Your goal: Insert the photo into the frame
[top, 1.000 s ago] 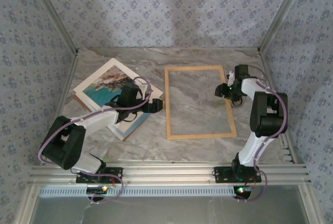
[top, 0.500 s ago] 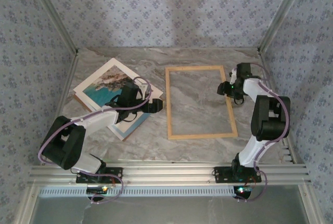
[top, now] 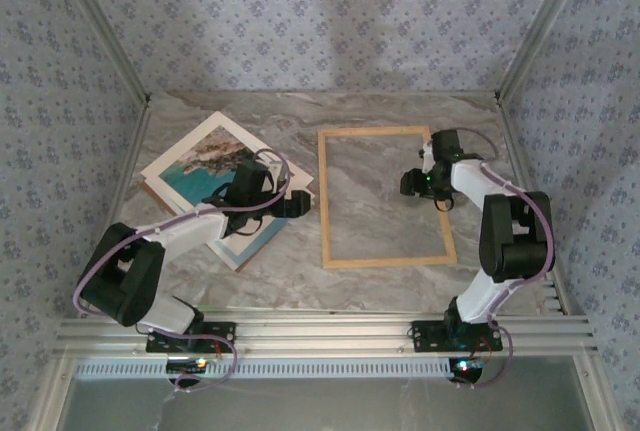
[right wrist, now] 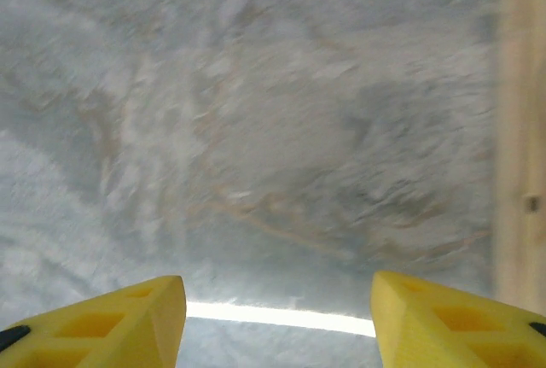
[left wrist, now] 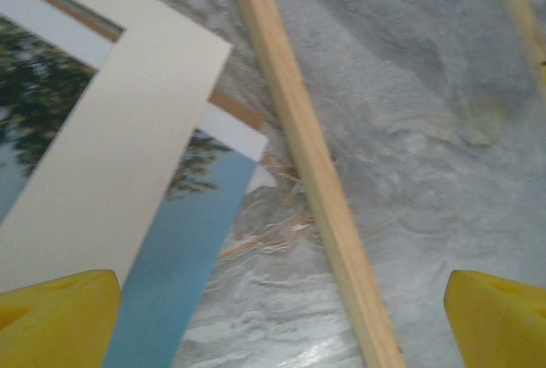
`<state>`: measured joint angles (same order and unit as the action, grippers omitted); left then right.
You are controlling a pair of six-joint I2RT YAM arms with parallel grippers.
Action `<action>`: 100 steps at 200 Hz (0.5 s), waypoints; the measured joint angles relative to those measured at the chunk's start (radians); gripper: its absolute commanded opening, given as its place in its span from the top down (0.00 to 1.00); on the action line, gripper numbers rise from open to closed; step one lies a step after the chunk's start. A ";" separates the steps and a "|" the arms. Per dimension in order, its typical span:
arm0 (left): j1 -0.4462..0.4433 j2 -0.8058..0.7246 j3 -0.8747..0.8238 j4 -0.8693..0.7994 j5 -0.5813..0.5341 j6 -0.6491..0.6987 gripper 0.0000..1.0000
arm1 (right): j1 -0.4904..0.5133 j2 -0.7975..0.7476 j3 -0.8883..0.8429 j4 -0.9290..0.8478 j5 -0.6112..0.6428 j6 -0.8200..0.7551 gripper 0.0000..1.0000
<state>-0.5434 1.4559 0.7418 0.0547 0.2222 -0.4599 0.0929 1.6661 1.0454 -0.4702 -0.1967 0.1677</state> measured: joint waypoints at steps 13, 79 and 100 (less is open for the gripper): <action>0.006 -0.003 0.000 -0.020 -0.039 0.000 0.03 | 0.052 -0.027 -0.006 0.008 0.002 0.000 0.37; 0.179 -0.062 0.004 -0.135 -0.172 -0.017 0.03 | 0.439 -0.023 0.007 0.212 -0.071 0.004 0.34; 0.212 -0.080 0.004 -0.162 -0.196 -0.028 0.03 | 0.535 0.055 0.046 0.271 -0.099 0.028 0.36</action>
<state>-0.3313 1.3754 0.7460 -0.1070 0.0257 -0.4877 0.6277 1.7206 1.0916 -0.1989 -0.2958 0.1955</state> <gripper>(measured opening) 0.974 0.654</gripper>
